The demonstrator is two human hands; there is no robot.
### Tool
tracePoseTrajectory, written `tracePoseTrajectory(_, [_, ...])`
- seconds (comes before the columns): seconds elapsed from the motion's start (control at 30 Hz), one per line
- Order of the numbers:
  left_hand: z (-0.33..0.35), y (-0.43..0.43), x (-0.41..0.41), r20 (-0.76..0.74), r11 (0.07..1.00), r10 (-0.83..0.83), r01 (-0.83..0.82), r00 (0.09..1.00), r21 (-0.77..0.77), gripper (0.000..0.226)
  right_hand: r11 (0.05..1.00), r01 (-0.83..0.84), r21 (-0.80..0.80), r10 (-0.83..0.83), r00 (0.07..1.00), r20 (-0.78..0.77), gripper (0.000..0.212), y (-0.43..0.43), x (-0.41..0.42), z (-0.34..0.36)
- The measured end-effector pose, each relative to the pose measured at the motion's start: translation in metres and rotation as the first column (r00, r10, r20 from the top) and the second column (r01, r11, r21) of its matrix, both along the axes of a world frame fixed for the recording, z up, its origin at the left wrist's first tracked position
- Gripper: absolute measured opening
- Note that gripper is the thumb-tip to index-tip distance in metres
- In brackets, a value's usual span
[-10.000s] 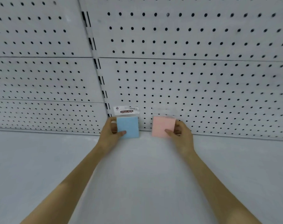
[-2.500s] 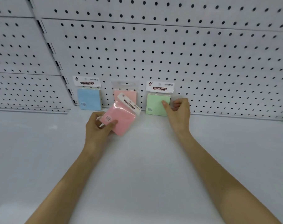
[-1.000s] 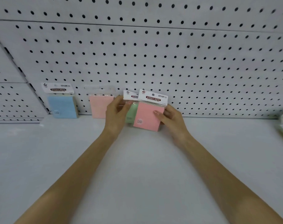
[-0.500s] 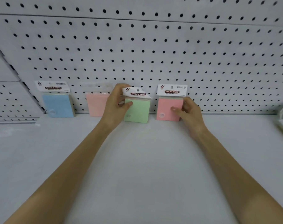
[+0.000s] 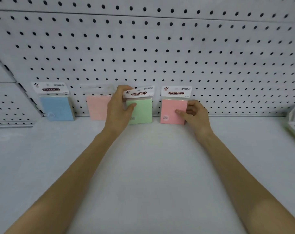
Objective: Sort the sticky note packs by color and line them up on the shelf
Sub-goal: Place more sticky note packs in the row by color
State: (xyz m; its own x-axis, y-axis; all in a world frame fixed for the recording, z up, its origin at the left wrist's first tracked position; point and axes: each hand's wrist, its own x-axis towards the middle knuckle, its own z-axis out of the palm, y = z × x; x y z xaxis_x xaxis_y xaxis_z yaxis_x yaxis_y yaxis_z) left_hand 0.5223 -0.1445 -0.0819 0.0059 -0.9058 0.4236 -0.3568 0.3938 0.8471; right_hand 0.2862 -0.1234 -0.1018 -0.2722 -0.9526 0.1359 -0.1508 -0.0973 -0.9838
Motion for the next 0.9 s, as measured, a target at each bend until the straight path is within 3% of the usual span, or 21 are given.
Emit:
tracePoseTrajectory(0.3, [-0.012, 0.004, -0.004, 0.343, 0.965, 0.173, -0.09, 0.923, -0.244, 0.059, 0.993, 0.107, -0.06, -0.109, 0.993, -0.044, 0.028, -0.001, -0.005, -0.003])
tracePoseTrajectory(0.5, [-0.02, 0.008, -0.011, 0.349, 0.948, 0.207, -0.101, 0.914, -0.3, 0.074, 0.99, 0.138, -0.042, -0.139, 0.99, -0.029, 0.026, -0.004, -0.01, -0.005])
tracePoseTrajectory(0.67, [-0.022, 0.008, -0.013, 0.399, 0.948, 0.226, -0.107, 0.889, -0.299, 0.073, 0.989, 0.146, -0.013, -0.147, 0.988, -0.05, 0.023, -0.005, -0.011, -0.007])
tracePoseTrajectory(0.83, [-0.018, 0.008, -0.009, 0.501, 0.921, 0.335, -0.165, 0.798, -0.352, 0.075, 0.988, 0.153, -0.002, -0.153, 0.986, -0.065, 0.021, -0.007, -0.012, -0.009])
tracePoseTrajectory(0.9, [-0.012, 0.017, -0.011, 0.447, 0.939, 0.308, -0.191, 0.84, -0.288, 0.074, 0.988, 0.155, 0.0, -0.154, 0.985, -0.072, 0.02, -0.007, -0.012, -0.009])
